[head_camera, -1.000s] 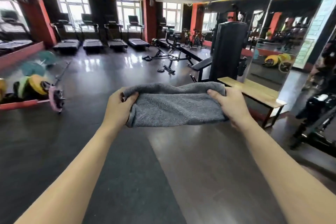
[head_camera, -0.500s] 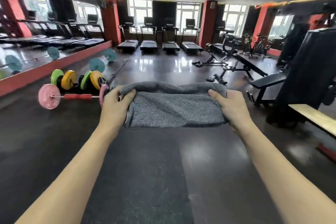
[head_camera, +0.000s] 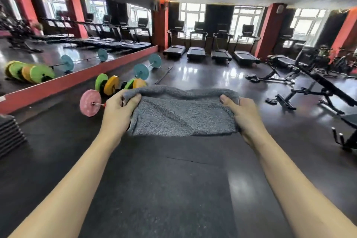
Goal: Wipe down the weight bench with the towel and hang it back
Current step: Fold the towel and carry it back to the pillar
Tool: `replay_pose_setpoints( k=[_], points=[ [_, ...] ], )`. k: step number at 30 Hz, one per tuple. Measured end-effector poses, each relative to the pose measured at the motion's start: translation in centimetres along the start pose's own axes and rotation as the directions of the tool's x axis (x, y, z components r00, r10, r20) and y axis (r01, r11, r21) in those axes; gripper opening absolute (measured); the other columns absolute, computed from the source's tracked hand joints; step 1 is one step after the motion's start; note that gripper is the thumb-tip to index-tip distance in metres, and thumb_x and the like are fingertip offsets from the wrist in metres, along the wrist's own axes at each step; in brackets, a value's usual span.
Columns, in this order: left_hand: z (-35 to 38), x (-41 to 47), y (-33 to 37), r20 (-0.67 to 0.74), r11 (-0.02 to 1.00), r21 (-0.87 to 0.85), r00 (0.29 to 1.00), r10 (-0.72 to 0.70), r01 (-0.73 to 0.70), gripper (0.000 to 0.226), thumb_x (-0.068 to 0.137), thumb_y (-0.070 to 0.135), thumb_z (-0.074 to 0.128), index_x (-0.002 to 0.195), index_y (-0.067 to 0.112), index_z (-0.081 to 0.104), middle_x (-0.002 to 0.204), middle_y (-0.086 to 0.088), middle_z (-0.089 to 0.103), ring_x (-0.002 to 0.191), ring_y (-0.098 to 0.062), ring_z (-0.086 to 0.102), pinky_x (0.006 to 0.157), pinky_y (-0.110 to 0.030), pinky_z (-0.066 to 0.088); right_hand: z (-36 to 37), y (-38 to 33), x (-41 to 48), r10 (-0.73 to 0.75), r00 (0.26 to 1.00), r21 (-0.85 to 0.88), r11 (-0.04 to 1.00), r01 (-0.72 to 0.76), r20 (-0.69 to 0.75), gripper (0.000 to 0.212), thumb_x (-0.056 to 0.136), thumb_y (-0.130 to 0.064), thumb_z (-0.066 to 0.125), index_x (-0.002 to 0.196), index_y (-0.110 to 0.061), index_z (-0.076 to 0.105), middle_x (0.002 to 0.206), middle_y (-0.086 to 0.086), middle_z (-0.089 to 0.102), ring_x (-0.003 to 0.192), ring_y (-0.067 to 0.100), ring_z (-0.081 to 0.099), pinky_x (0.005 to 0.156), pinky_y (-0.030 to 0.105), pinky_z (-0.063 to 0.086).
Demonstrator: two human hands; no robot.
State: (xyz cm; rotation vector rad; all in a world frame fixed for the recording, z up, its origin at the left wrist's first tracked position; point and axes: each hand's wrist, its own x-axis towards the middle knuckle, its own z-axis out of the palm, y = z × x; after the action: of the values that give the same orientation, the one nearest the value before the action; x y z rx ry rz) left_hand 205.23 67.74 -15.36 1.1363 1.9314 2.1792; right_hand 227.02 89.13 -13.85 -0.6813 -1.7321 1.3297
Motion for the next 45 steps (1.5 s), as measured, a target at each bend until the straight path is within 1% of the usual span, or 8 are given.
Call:
replay_pose_setpoints(
  k=[7,11,15,19,28,31,37,45],
  points=[
    [-1.5,14.3,-9.1,-0.015,1.0,-0.004,1.0,-0.018,0.018,0.009,0.091,0.031,0.066,0.093,0.031,0.075,0.096,0.002,0.077,0.094,-0.017,0.069,0.09,-0.042,0.053,9.2,4.0,15.7,-0.012,0.998,0.067,0.998,0.008,0.063,0.019,0.095,-0.024,0.069,0.078,-0.017,0.073,0.07,-0.009,0.077,0.068,0.006,0.073,0.065,0.024,0.056],
    [-1.6,22.6,-15.4,-0.086,1.0,0.008,0.996,-0.021,0.022,0.009,0.089,0.032,0.068,0.091,0.033,0.077,0.096,0.005,0.078,0.095,-0.015,0.07,0.09,-0.039,0.054,14.8,8.0,25.5,0.0,0.993,0.101,0.995,-0.012,0.119,0.017,0.095,-0.024,0.069,0.083,-0.013,0.075,0.088,0.008,0.08,0.087,0.026,0.076,0.085,0.046,0.059],
    [-2.7,31.3,-21.0,-0.18,0.996,0.081,0.983,-0.03,0.045,0.007,0.094,0.026,0.068,0.098,0.023,0.073,0.109,-0.017,0.074,0.1,-0.026,0.07,0.092,-0.049,0.055,22.0,11.0,36.2,-0.005,0.982,0.132,0.991,-0.02,0.188,0.014,0.096,-0.022,0.067,0.086,-0.015,0.075,0.091,0.009,0.078,0.091,0.029,0.075,0.086,0.048,0.058],
    [-6.1,38.7,-24.2,-0.308,0.991,0.108,0.95,-0.043,0.08,0.009,0.093,0.027,0.068,0.086,0.032,0.072,0.092,0.002,0.075,0.089,-0.014,0.07,0.083,-0.037,0.055,31.2,11.9,46.1,-0.041,0.947,0.149,0.989,-0.007,0.318,0.013,0.097,-0.024,0.067,0.096,-0.013,0.074,0.093,0.008,0.078,0.094,0.03,0.074,0.083,0.045,0.059],
    [-22.9,47.8,-32.9,-0.597,0.972,0.161,0.801,-0.044,0.173,0.008,0.094,0.024,0.07,0.09,0.028,0.075,0.091,0.005,0.08,0.089,-0.011,0.075,0.079,-0.029,0.058,59.7,14.0,56.0,-0.11,0.774,0.258,0.963,-0.071,0.624,0.02,0.099,-0.023,0.061,0.108,-0.012,0.074,0.092,-0.001,0.081,0.085,0.015,0.077,0.063,0.022,0.058],
    [-29.9,51.5,-36.4,-0.642,0.965,0.178,0.766,-0.034,0.192,0.005,0.094,0.024,0.07,0.092,0.023,0.075,0.1,-0.01,0.079,0.092,-0.018,0.073,0.084,-0.038,0.059,69.5,15.1,57.9,-0.143,0.735,0.281,0.957,-0.068,0.663,0.018,0.099,-0.018,0.06,0.097,-0.018,0.077,0.089,-0.008,0.08,0.08,0.006,0.076,0.061,0.016,0.055],
    [-42.8,60.6,-40.6,-0.702,0.96,0.169,0.71,-0.042,0.223,0.006,0.096,0.019,0.07,0.099,0.019,0.075,0.09,0.007,0.08,0.087,-0.008,0.075,0.072,-0.021,0.058,87.9,13.3,62.4,-0.144,0.686,0.253,0.966,-0.059,0.714,0.015,0.094,-0.034,0.066,0.098,-0.026,0.078,0.099,-0.008,0.08,0.089,0.01,0.076,0.067,0.023,0.056],
    [-57.8,70.9,-47.4,-0.697,0.926,0.218,0.714,-0.074,0.309,0.033,0.074,0.034,0.086,0.104,0.025,0.076,0.104,0.0,0.08,0.101,-0.019,0.076,0.084,-0.037,0.062,109.5,13.7,68.0,-0.165,0.677,0.278,0.959,-0.061,0.718,0.016,0.096,-0.032,0.065,0.088,-0.029,0.078,0.091,-0.009,0.08,0.087,0.011,0.075,0.075,0.036,0.058]
  ],
)
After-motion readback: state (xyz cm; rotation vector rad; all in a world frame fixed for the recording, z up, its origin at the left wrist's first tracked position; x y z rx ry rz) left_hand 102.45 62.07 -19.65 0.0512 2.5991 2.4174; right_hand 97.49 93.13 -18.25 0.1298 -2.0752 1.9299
